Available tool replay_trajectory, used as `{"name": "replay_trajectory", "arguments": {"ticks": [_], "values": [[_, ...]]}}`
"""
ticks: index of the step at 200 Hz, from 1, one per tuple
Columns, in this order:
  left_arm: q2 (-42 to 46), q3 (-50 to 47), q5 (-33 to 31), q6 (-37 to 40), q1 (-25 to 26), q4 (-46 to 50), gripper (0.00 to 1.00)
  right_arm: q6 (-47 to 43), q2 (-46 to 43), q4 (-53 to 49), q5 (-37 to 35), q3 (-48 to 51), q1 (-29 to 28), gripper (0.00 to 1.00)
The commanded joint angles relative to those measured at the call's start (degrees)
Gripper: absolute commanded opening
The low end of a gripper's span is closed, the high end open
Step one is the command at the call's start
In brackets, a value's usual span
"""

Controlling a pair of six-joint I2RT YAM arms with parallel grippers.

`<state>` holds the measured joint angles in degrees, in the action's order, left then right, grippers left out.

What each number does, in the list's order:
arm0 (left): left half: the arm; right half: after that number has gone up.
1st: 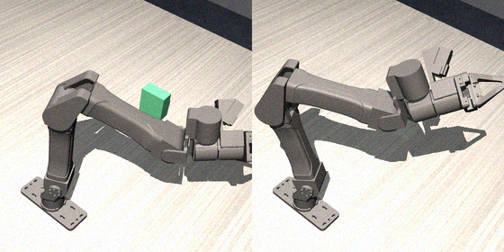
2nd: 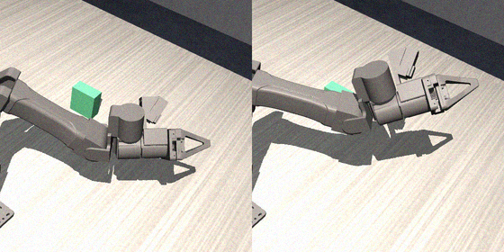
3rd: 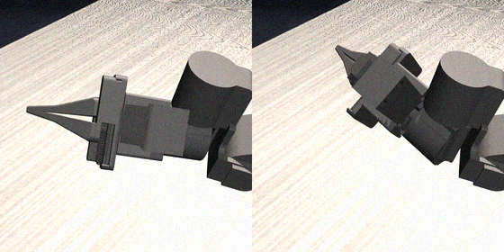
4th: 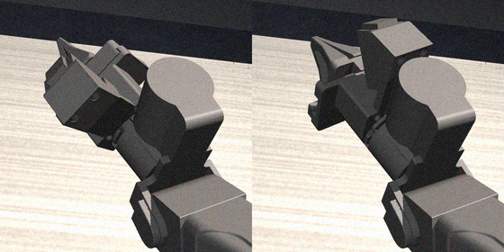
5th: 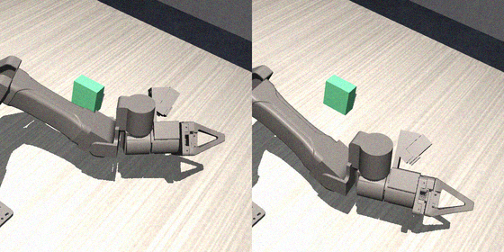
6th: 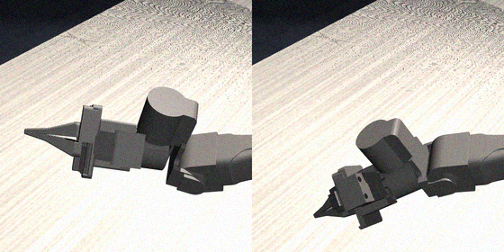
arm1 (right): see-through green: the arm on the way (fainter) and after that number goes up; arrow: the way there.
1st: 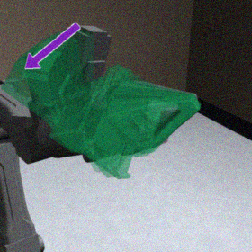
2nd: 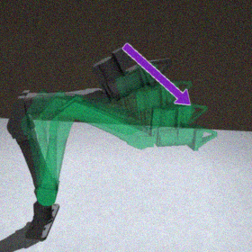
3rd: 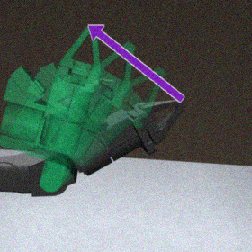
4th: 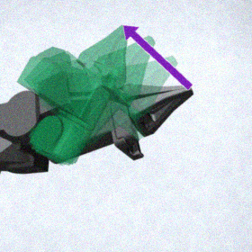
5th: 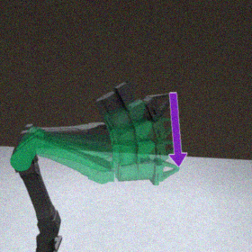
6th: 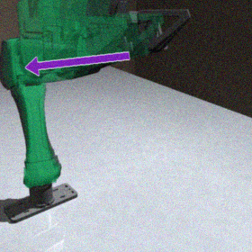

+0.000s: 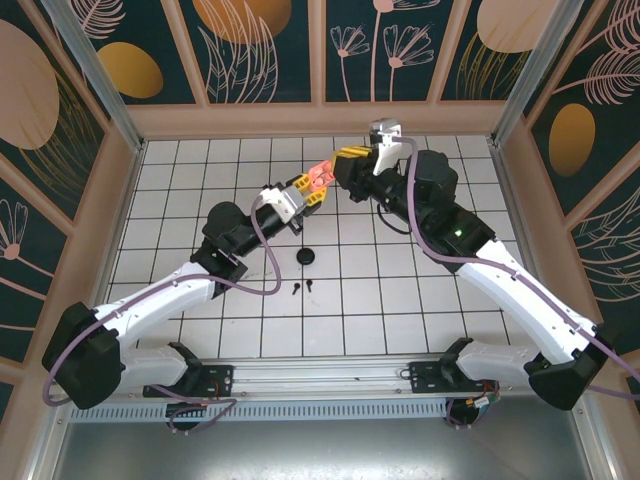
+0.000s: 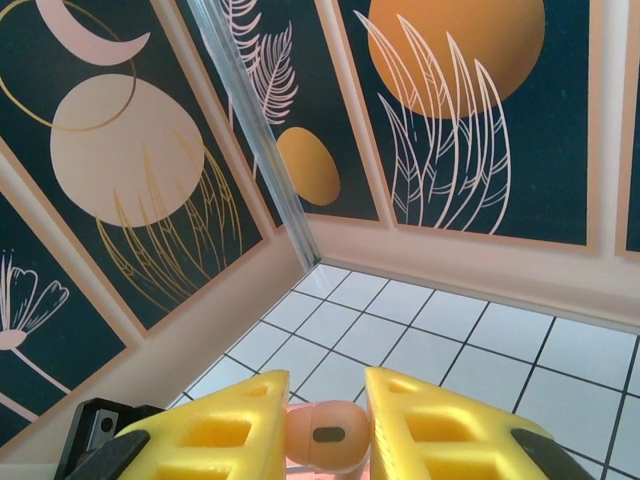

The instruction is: Insert the wireless bluetooth earbuds into the charging case

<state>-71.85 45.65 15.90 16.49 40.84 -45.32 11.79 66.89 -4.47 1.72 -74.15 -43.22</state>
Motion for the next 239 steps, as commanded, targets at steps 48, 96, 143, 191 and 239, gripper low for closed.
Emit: {"name": "replay_trajectory", "arguments": {"ticks": [48,96,143,191,239], "values": [[0.05,1.99,1.20,-1.54,0.25,-5.45,0.00,-0.90,-1.41,6.63,1.79,2.60,-0.28,0.24],[0.42,2.34,1.67,-2.77,0.25,-5.92,0.00,-0.18,-0.71,7.68,2.06,3.21,-0.28,0.24],[0.75,2.49,2.02,-3.70,0.23,-6.27,0.00,0.24,0.03,8.03,2.31,3.22,-0.28,0.24],[1.01,2.61,2.69,-5.28,0.18,-6.95,0.00,0.67,0.52,8.68,2.81,3.75,-0.28,0.24],[1.11,2.79,3.17,-7.25,0.21,-8.02,0.00,0.78,0.72,8.55,3.03,4.40,-0.27,0.23]]}}
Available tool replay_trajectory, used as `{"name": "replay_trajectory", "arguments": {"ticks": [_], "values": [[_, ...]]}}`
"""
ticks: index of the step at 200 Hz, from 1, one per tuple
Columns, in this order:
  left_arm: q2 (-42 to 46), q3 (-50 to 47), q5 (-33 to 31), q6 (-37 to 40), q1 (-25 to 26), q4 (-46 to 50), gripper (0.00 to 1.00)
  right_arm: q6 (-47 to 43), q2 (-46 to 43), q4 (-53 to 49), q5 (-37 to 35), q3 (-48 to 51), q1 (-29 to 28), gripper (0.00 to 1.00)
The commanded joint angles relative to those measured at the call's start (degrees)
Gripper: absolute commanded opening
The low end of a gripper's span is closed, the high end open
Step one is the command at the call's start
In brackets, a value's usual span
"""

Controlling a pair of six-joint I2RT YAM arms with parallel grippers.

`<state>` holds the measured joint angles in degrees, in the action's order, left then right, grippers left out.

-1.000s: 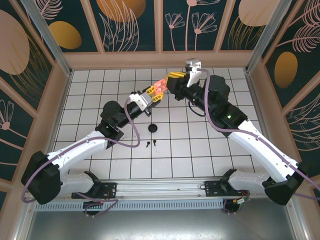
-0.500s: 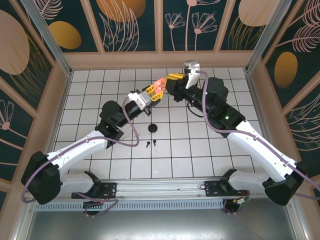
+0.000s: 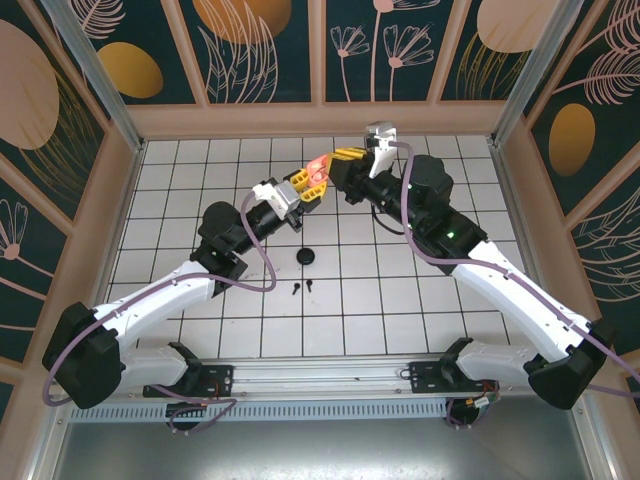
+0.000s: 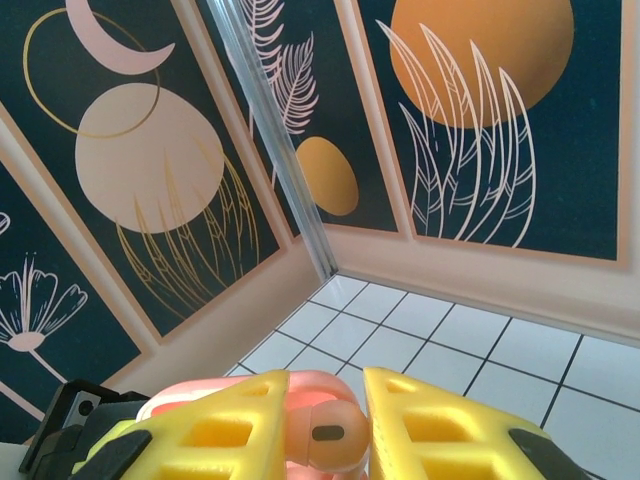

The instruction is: Insert the wireless bluetooth earbuds into the charging case

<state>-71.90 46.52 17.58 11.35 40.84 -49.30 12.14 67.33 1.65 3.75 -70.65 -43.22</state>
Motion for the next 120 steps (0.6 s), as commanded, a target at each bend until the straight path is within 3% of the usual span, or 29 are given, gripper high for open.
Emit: {"name": "replay_trajectory", "arguments": {"ticks": [1,120], "values": [[1.15,1.95,1.53,-2.17,0.21,-4.09,0.00,0.43,0.27,2.41,1.00,0.93,-0.28,0.23],[0.80,2.31,3.95,-10.38,0.22,-9.62,0.00,-7.36,-1.55,2.23,-2.34,4.56,-4.19,0.22]]}}
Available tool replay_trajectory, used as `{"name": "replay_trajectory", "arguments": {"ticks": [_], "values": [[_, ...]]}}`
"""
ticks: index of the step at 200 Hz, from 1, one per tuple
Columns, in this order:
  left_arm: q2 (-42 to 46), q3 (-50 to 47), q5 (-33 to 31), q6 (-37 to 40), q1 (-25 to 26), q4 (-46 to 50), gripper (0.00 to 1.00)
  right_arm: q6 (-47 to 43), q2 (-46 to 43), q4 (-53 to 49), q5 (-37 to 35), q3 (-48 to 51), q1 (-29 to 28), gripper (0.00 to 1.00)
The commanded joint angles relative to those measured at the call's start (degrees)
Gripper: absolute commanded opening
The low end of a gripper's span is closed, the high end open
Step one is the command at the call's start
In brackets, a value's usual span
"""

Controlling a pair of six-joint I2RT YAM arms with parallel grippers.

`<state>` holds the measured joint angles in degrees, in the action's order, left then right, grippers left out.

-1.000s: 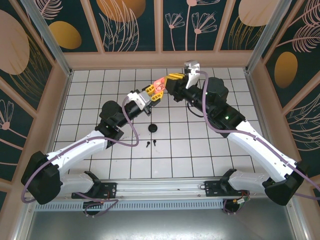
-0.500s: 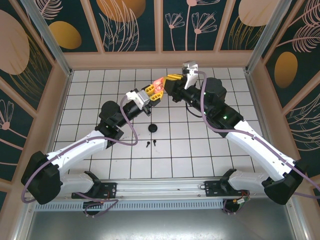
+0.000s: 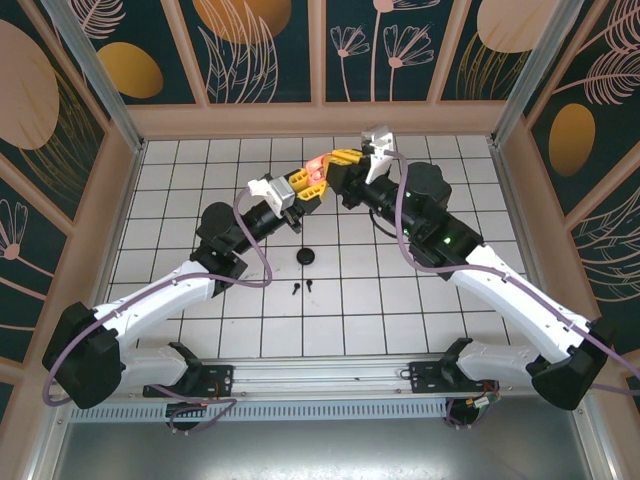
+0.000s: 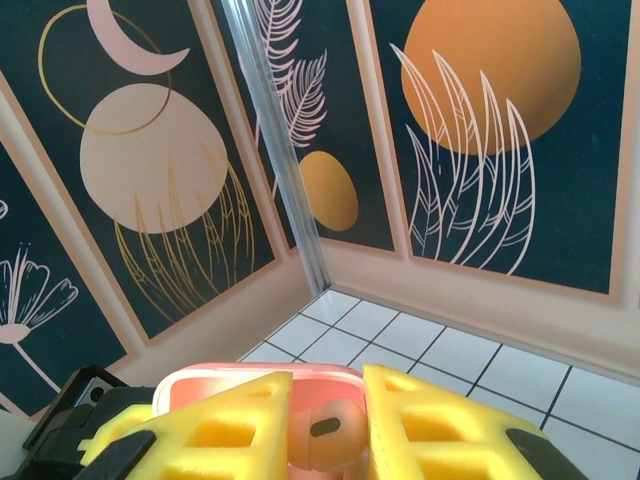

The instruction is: Insert the wireless bluetooth earbuds into the charging case

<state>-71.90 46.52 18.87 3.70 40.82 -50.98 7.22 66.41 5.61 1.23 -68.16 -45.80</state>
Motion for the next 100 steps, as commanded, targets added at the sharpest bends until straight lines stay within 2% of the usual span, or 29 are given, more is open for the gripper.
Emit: {"name": "replay_trajectory", "arguments": {"ticks": [1,57,100], "values": [[0.80,2.28,2.62,-2.78,0.24,-7.96,0.00,-2.46,-0.65,-1.82,0.13,2.11,-1.64,0.22],[0.04,3.36,2.70,-4.31,0.21,-8.51,0.00,-4.90,-1.02,-6.31,2.18,1.45,-2.36,0.22],[-0.47,3.89,3.36,-5.12,0.22,-8.45,0.00,-5.58,0.45,-8.67,1.00,-0.20,-2.58,0.22]]}}
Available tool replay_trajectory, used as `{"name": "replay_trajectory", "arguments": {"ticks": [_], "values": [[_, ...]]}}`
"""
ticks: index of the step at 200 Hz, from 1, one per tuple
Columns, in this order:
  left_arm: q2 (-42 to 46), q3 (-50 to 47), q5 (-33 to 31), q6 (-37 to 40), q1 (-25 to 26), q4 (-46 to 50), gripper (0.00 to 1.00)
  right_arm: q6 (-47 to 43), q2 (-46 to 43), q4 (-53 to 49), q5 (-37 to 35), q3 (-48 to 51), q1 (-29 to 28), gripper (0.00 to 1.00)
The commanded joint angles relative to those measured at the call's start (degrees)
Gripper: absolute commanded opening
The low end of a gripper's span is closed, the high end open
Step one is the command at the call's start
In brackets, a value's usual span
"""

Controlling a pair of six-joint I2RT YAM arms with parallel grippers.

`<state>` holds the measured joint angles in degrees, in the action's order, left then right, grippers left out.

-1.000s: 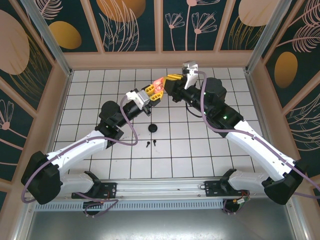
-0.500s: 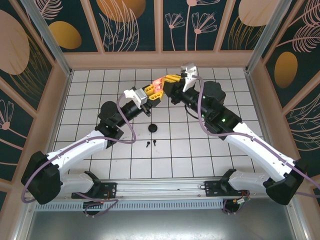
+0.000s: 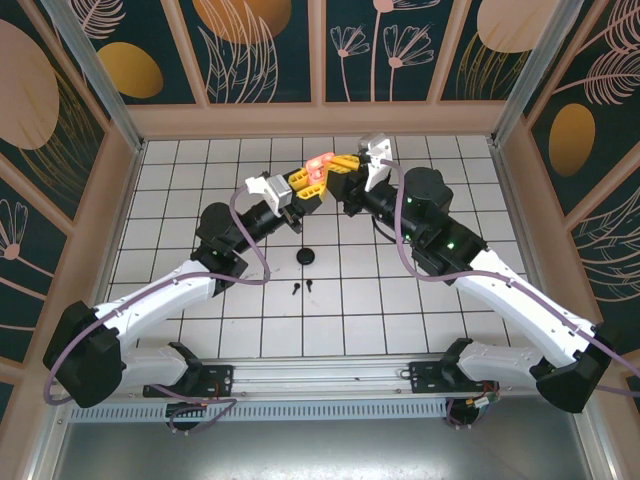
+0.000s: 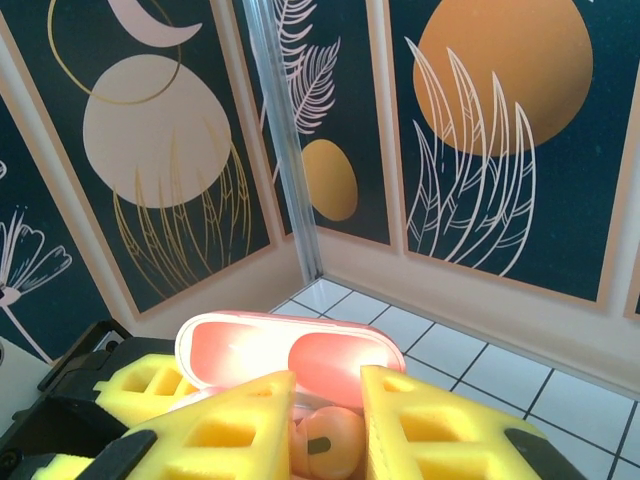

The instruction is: Insert the wireless bluetooth earbuds into the charging case

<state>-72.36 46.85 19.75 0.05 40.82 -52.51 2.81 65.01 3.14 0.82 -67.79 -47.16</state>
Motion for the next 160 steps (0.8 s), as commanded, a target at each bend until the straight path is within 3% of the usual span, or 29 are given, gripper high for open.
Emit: {"name": "replay_trajectory", "arguments": {"ticks": [1,116,160], "values": [[-0.04,3.54,2.53,-1.47,0.22,-6.91,0.00,-1.15,1.95,-6.21,1.40,-0.63,-1.25,0.22],[-0.41,3.79,3.11,-1.53,0.25,-5.05,0.00,2.99,1.92,-7.86,-4.11,-2.58,-1.27,0.36],[-0.42,4.05,2.06,-1.66,0.20,-4.14,0.00,2.90,-0.30,-9.33,-4.33,-1.47,-1.19,0.53]]}}
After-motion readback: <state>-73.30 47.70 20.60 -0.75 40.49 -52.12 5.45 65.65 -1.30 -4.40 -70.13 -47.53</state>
